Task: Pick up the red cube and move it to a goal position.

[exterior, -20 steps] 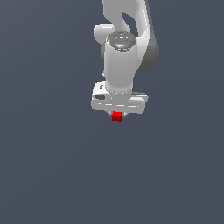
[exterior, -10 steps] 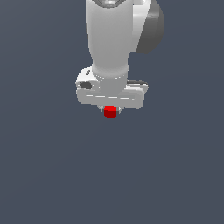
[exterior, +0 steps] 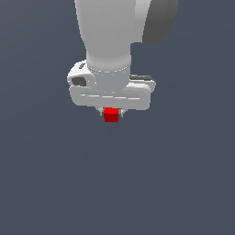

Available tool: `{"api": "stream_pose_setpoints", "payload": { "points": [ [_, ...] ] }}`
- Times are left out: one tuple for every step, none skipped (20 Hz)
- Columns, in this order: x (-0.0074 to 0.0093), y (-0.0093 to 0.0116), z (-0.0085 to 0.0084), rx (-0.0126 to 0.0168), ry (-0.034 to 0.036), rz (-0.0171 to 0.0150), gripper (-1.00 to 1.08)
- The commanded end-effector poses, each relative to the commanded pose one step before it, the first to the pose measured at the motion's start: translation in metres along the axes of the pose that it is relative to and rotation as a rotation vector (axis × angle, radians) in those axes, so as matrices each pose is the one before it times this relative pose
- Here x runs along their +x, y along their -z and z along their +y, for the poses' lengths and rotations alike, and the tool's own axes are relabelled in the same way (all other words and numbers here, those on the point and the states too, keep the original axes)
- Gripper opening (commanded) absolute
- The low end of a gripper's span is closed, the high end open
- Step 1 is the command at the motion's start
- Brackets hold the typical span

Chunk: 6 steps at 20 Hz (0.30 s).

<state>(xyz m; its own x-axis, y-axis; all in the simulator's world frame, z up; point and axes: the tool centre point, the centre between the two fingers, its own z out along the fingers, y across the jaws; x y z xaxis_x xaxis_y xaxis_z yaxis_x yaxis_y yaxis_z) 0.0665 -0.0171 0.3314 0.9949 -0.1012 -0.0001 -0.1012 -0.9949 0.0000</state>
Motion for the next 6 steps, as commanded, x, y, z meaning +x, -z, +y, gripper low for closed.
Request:
{"api": "stream_pose_setpoints", "payload": {
  "points": [
    [0.00282, 0.00473, 0.00114, 0.00002, 0.00036, 0.00005, -1.00],
    [0.00070, 0.00109, 0.00031, 0.00000, 0.00000, 0.00000, -1.00],
    [0.00054, 0.00084, 0.00024, 0.00000, 0.00000, 0.00000, -1.00],
    [0.00039, 0.00059, 0.00017, 0.00000, 0.00000, 0.00000, -1.00],
    [0.00023, 0.00035, 0.00010, 0.00000, 0.00000, 0.00000, -1.00],
    [0.00008, 0.00012, 0.00003, 0.00000, 0.00000, 0.00000, -1.00]
  ]
}}
